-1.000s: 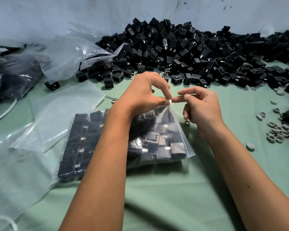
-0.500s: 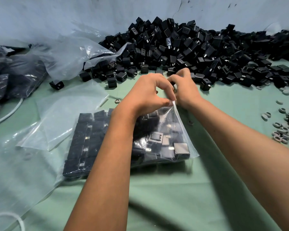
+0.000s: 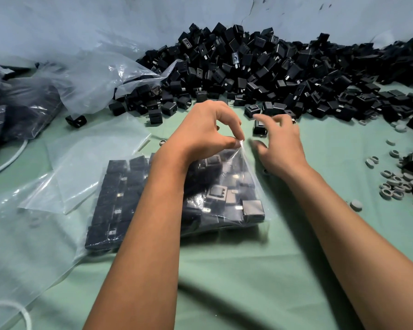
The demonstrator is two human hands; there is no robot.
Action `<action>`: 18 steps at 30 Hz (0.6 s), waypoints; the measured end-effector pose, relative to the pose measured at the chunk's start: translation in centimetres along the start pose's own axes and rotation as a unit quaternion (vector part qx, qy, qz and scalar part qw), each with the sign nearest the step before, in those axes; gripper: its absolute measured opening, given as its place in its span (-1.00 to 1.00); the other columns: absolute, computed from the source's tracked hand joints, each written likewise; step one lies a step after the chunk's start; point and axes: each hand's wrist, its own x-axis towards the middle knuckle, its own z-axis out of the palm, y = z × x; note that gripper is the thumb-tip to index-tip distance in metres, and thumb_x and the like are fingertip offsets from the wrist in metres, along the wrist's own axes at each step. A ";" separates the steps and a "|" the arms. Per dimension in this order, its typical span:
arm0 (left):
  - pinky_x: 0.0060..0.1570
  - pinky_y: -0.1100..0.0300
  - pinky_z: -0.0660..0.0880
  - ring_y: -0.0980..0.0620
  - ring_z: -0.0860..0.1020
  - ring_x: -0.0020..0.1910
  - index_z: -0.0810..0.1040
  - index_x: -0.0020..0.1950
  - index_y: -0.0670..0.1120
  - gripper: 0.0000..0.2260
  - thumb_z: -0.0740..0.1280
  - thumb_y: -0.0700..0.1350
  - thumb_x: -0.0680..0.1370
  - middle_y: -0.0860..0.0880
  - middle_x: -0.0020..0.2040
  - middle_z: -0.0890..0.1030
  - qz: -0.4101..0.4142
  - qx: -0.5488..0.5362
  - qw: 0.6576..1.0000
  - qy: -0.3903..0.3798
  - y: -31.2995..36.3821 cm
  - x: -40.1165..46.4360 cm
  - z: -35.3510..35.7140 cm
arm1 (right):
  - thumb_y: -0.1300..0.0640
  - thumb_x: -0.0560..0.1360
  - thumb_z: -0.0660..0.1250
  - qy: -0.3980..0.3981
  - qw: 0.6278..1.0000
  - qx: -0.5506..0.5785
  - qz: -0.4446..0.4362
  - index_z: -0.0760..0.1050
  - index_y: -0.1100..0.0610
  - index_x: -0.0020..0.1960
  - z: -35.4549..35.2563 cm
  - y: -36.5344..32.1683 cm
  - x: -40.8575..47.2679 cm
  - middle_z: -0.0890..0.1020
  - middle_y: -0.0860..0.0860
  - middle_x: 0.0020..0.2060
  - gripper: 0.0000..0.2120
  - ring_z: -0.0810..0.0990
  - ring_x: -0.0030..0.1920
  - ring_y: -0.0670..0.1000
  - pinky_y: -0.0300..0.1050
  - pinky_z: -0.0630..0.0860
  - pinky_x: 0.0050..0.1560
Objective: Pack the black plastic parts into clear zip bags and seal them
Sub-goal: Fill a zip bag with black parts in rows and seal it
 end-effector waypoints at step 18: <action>0.06 0.29 0.51 0.25 0.57 0.09 0.77 -0.15 0.01 -0.85 0.60 -0.23 0.39 0.09 0.05 0.66 0.003 -0.005 1.000 0.012 -0.3 -0.1 -0.1 | 0.37 0.39 0.56 0.005 0.929 0.343 -0.142 0.68 0.11 0.06 -1.4 0.9 -5.3 0.73 -0.06 -0.05 -0.70 0.70 0.03 0.01 0.04 0.65 0.03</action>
